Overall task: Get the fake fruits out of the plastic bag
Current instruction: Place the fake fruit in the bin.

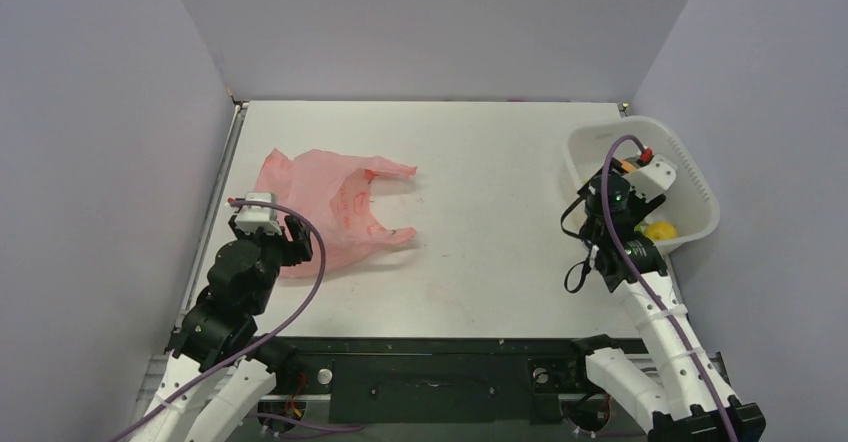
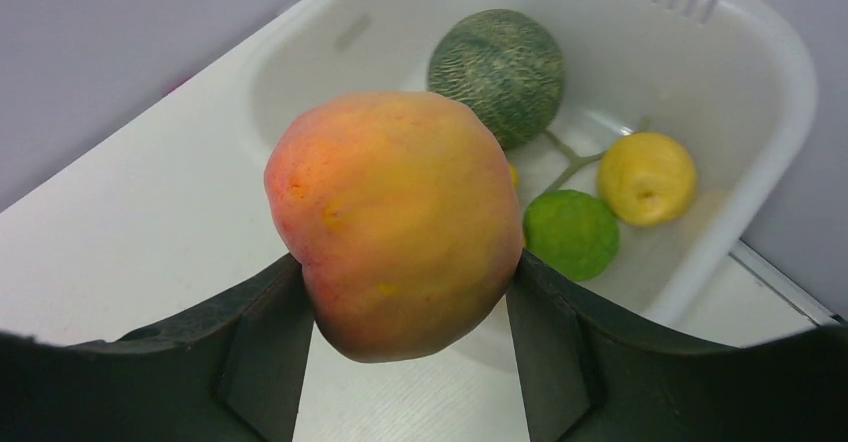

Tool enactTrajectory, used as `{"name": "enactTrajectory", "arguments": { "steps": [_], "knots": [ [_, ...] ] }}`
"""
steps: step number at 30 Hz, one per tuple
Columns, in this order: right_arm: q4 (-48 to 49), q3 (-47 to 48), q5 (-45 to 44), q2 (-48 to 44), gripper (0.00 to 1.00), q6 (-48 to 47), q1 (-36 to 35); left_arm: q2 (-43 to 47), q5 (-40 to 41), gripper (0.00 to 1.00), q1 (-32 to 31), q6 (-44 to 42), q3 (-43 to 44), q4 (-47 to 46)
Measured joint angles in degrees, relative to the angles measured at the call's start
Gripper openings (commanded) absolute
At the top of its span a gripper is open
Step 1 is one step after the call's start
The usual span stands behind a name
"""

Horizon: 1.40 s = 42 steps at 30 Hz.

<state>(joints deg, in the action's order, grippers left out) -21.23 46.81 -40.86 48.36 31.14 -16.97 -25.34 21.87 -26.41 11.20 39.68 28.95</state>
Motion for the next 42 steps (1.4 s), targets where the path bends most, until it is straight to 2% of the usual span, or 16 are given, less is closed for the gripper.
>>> {"name": "enactTrajectory", "arguments": {
  "steps": [3,6,14,15,17,23,30,37,42],
  "knots": [
    [0.0,0.7,4.2,2.4,0.13,0.9,9.2,0.8,-1.0,0.6,0.0,-0.3,0.0,-0.5],
    [-0.1,0.6,7.6,3.5,0.3,1.2,15.5,0.3,-1.8,0.6,0.0,-0.5,0.0,-0.5],
    [2.5,-0.9,15.8,6.6,0.68,1.8,22.9,-1.1,-3.0,0.6,0.0,-1.0,0.0,-0.5],
    [2.7,-1.2,16.5,7.1,0.75,2.0,23.5,-1.1,-3.1,0.6,0.0,-1.0,0.0,-0.5],
    [3.1,-1.6,17.5,8.1,0.82,2.4,24.2,-1.1,-3.1,0.6,0.0,-1.0,0.0,-0.5],
    [3.6,-1.9,18.7,9.6,0.88,2.7,24.5,-0.8,-3.3,0.61,0.0,-1.0,0.0,-0.5],
    [3.4,-1.9,18.8,8.7,0.89,2.7,22.9,-0.7,-3.6,0.61,0.0,-1.1,0.0,-0.5],
    [0.2,-1.4,18.3,4.4,0.89,1.2,6.4,-0.5,-3.8,0.61,0.0,-1.1,0.0,-0.5],
    [-3.4,-0.4,21.1,-0.7,0.9,-0.3,-1.9,0.5,-3.7,0.61,0.0,-1.1,0.0,-0.5]
  ]
}}
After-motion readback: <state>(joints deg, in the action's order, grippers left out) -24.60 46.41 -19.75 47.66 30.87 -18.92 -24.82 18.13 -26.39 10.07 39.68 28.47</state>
